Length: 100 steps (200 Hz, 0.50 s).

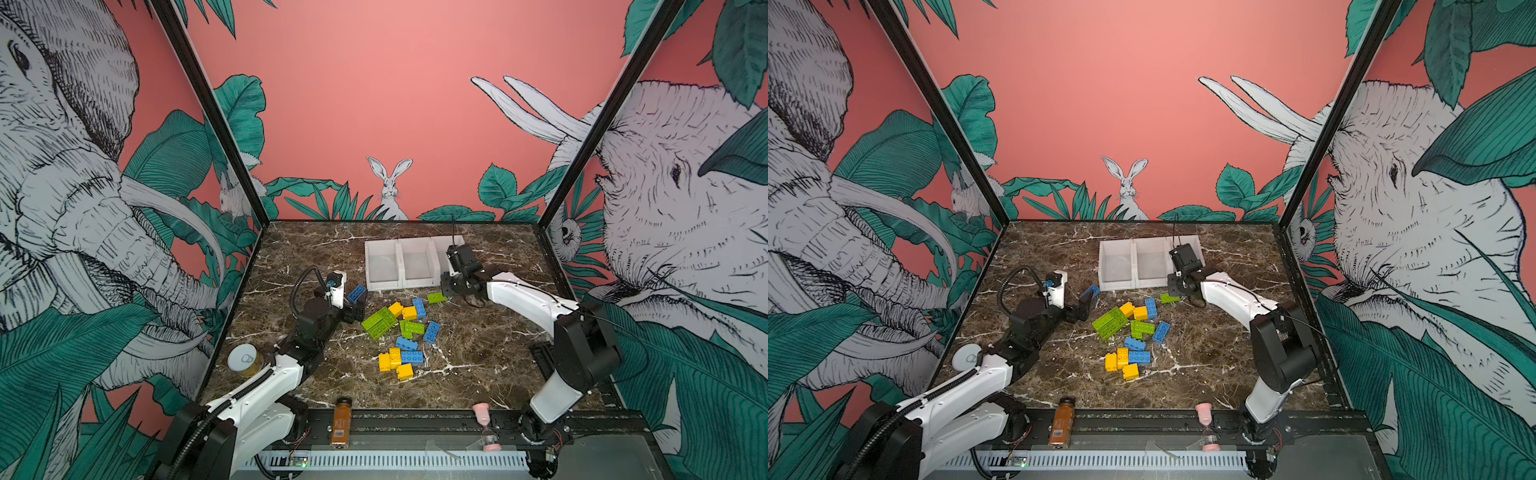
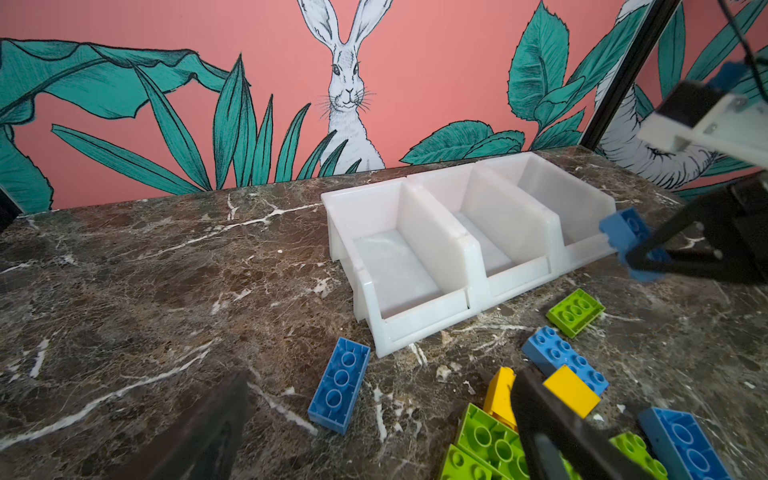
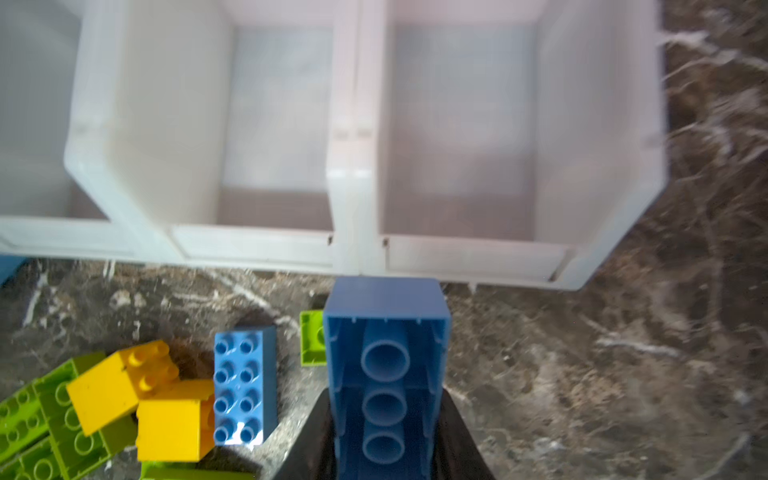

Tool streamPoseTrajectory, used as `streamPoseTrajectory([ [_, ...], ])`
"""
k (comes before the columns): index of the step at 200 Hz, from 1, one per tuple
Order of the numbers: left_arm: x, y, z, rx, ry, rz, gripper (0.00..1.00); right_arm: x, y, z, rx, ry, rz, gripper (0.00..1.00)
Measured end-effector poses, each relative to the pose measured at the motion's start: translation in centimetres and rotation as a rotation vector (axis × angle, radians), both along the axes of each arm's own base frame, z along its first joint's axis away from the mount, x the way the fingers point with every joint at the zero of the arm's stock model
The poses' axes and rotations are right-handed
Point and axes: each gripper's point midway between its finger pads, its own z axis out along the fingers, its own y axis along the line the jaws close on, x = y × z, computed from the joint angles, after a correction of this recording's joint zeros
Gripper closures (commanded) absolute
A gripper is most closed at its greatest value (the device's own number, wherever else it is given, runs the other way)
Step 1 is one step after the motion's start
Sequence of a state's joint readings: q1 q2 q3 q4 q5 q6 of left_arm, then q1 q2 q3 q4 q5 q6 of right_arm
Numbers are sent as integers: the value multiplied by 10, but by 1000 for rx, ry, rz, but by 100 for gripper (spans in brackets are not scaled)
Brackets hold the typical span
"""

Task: Sort the legos into containers by color
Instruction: 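Lift the blue brick into the middle bin compartment and open the right gripper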

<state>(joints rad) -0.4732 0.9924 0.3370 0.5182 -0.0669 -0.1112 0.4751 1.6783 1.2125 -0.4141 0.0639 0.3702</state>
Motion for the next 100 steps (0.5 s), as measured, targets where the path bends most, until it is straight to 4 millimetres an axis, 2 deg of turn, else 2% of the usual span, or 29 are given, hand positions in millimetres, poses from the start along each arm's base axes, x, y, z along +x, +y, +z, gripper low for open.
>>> streamPoseTrajectory([
  [32, 0, -1, 0, -1, 0, -5, 1, 47, -14, 31, 7, -60, -15, 81],
  [53, 0, -1, 0, -1, 1, -5, 1, 75, -16, 38, -6, -82, -9, 81],
  [73, -1, -1, 1, -2, -1, -6, 1, 98, -15, 31, -16, -77, -1, 80],
  [100, -1, -1, 2, -4, -5, -6, 1, 117, -12, 7, -23, -37, 8, 80],
])
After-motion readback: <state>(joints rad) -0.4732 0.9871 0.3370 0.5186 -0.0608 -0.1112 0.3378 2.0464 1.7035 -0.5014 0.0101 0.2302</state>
